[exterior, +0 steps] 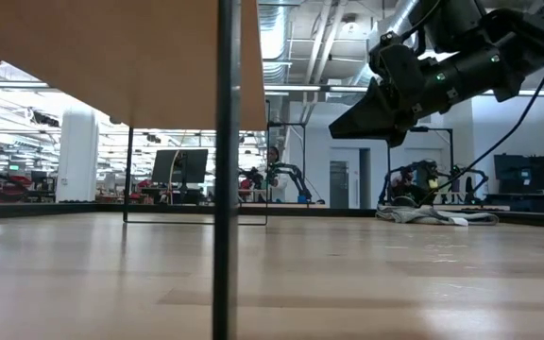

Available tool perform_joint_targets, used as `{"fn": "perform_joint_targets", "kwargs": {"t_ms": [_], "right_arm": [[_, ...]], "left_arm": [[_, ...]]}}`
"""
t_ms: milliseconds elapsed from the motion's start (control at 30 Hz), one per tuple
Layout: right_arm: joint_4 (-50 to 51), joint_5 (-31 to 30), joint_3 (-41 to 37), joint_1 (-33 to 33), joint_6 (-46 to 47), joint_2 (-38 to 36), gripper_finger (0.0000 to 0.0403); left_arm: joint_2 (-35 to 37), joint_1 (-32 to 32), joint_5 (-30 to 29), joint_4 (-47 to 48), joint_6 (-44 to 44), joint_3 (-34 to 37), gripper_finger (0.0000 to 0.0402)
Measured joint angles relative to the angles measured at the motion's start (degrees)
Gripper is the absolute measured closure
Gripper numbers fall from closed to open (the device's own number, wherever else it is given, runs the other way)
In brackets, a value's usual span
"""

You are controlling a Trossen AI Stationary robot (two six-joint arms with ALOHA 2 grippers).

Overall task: Stack small to large cups/mugs on shelf
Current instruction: Put the purple mug on the shelf

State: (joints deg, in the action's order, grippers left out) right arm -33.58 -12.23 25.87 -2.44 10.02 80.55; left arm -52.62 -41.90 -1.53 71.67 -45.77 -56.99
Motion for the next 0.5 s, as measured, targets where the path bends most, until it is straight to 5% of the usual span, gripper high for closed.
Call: {"fn": "perform_joint_targets", "kwargs": {"t_ms": [267, 500], "right_arm": [[-0.05, 0.00, 0.00, 0.01, 0.00, 0.00, 0.0280], [-0.11, 0.00, 0.00, 0.02, 0.02, 0.00, 0.0280]], "left_arm": [[-3.20, -12.85, -7.97, -2.31, -15.06, 0.00, 0.0187], [-11.45, -17.98, -7.72, -7.83, -21.38, 0.00, 0.0187]]}}
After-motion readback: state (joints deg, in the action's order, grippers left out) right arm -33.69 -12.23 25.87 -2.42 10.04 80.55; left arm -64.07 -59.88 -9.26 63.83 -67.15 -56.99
